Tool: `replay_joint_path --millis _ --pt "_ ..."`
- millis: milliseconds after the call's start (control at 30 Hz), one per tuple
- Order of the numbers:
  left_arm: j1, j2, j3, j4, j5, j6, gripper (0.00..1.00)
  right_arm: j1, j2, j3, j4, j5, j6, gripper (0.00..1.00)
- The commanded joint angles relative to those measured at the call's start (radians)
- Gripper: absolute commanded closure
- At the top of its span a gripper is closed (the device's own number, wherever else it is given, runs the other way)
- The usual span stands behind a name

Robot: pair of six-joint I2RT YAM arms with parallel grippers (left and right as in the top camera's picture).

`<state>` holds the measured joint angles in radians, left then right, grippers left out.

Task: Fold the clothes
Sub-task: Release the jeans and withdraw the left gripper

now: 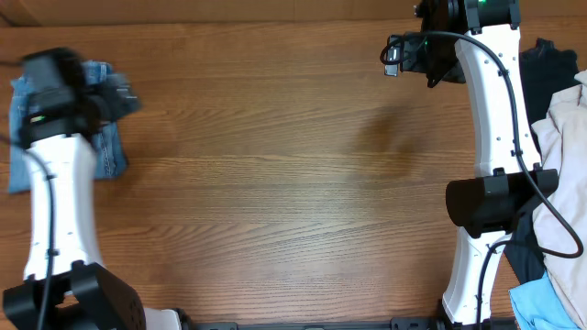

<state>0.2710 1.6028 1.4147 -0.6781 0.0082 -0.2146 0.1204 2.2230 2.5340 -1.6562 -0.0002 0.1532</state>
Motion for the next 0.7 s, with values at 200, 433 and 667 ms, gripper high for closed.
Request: replay_joint_path --millis 200,433,667 --pt "-0.135 -0.033 0.013 -0.171 0.118 0.071 0.0 -0.014 -0.045 0.011 0.058 -0.131 -0.085 0.0" --pt "-0.128 -0.037 0.126 -0.532 0.108 0.088 0.0 -0.2 -0.068 0.006 -0.038 -0.233 -0.071 0.0" --pt "-0.128 -0.066 0.097 -0.678 0.033 0.027 0.0 -0.264 -0.231 -0.103 -0.038 -0.259 -0.07 0.0"
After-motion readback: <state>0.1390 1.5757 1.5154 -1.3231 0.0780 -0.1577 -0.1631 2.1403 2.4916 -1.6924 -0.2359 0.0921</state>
